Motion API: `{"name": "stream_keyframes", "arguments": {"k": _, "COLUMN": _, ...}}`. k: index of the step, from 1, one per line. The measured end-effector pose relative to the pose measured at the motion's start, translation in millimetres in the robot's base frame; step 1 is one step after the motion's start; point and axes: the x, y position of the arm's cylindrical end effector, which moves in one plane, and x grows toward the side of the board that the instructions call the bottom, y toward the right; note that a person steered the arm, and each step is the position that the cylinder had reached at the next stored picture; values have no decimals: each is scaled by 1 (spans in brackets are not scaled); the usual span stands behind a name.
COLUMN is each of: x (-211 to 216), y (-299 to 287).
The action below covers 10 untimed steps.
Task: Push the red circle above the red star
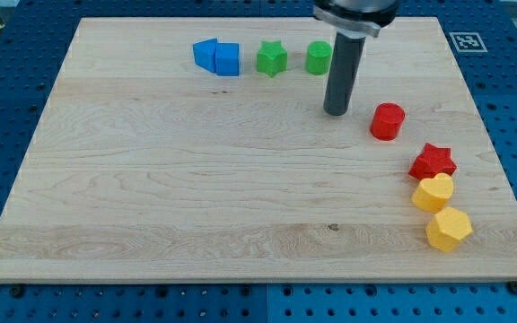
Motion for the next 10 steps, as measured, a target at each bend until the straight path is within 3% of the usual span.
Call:
{"name": "stream_keyframes", "arguments": {"k": 3, "x": 1, "y": 49}}
{"name": "stream_keyframes", "arguments": {"k": 10, "x": 41, "y": 55}}
